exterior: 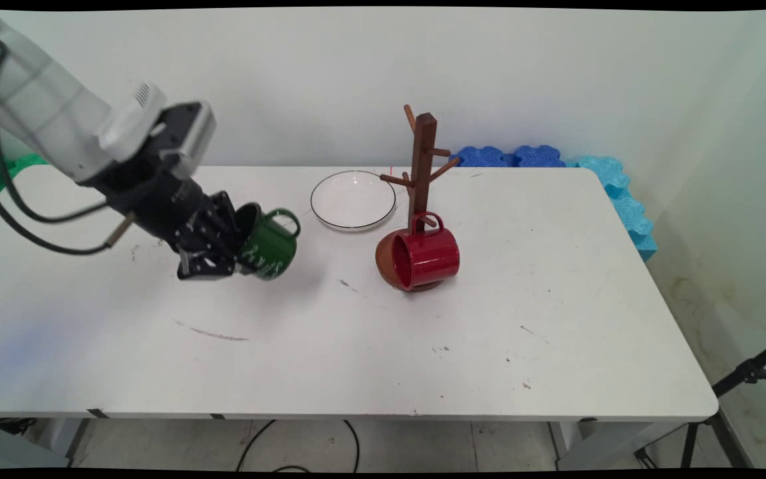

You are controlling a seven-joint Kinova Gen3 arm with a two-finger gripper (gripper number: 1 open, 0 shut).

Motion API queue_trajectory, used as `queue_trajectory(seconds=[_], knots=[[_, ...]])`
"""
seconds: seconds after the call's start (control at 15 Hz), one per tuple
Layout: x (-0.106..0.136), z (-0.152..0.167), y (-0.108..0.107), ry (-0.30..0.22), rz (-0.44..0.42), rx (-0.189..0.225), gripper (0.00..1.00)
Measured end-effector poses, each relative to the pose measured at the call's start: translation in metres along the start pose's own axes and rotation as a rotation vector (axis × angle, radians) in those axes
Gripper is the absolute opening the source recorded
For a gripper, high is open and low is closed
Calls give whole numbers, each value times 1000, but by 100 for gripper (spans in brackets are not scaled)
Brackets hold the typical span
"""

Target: Place the picked object on the table

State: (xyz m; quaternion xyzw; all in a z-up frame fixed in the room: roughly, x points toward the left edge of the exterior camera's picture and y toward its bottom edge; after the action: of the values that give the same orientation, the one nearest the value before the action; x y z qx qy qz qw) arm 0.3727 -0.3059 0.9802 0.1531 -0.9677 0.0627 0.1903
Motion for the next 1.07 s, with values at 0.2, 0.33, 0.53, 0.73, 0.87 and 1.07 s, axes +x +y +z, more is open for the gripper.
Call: queue_trajectory(seconds=[0.2, 0.33, 0.53, 0.73, 0.87, 1.07], knots=[[12, 22, 3, -68, 25, -24, 0], [20, 37, 4, -114, 34, -34, 0], [28, 58, 3, -175, 37, -38, 0], [32, 79, -1, -229, 32, -33, 0], [35, 91, -3, -253, 27, -31, 0], [39, 107, -5, -277, 17, -28, 0]])
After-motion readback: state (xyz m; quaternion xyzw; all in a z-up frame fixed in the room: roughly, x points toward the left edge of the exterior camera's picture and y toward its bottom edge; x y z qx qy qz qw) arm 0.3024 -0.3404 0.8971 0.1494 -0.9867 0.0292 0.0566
